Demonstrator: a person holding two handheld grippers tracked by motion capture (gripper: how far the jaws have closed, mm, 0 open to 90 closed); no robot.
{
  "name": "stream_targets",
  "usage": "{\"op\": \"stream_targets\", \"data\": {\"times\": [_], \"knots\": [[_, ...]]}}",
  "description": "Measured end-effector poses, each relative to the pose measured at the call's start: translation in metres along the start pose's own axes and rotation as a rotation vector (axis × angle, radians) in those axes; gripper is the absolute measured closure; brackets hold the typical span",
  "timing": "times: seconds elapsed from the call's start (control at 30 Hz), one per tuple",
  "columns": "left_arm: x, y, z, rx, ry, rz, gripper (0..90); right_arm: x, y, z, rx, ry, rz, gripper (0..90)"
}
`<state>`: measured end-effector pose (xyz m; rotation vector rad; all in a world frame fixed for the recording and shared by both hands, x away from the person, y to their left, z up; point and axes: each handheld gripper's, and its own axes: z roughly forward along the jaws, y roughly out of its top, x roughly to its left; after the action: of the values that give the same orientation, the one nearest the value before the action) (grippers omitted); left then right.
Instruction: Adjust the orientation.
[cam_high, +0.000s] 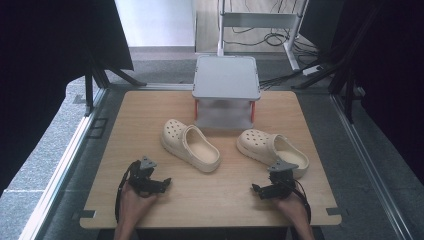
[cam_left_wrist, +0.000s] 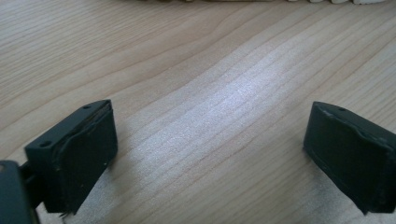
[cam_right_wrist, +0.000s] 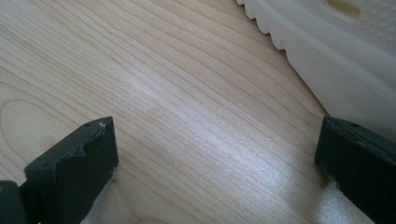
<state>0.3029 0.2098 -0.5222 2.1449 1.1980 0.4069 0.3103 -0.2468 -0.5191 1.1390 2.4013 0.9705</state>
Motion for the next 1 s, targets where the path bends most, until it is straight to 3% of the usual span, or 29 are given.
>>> {"op": "stream_targets", "data": {"times": [0.2,0.3,0.43,0.53,0.83,1.0], "knots": [[0.0,-0.001,0.0,0.005,-0.007,0.007,0.0,-0.001,0.001,0.0,0.008,0.008,-0.007,0.0],[0.0,-0.001,-0.001,0.006,-0.007,0.008,0.0,-0.002,0.003,-0.002,0.016,0.01,-0.008,4.1],[0.0,-0.002,-0.002,0.005,-0.009,0.009,0.0,-0.003,0.004,-0.005,0.018,0.052,0.006,7.5],[0.001,-0.004,-0.003,0.005,-0.011,0.009,0.0,-0.001,0.008,-0.007,0.022,0.059,-0.003,7.2],[0.003,-0.006,-0.005,0.004,-0.009,0.007,0.0,0.003,0.033,-0.012,0.011,0.096,-0.062,3.9],[0.005,-0.008,-0.008,0.005,-0.007,0.005,0.0,0.006,0.051,-0.012,0.009,0.126,-0.069,3.4]]}}
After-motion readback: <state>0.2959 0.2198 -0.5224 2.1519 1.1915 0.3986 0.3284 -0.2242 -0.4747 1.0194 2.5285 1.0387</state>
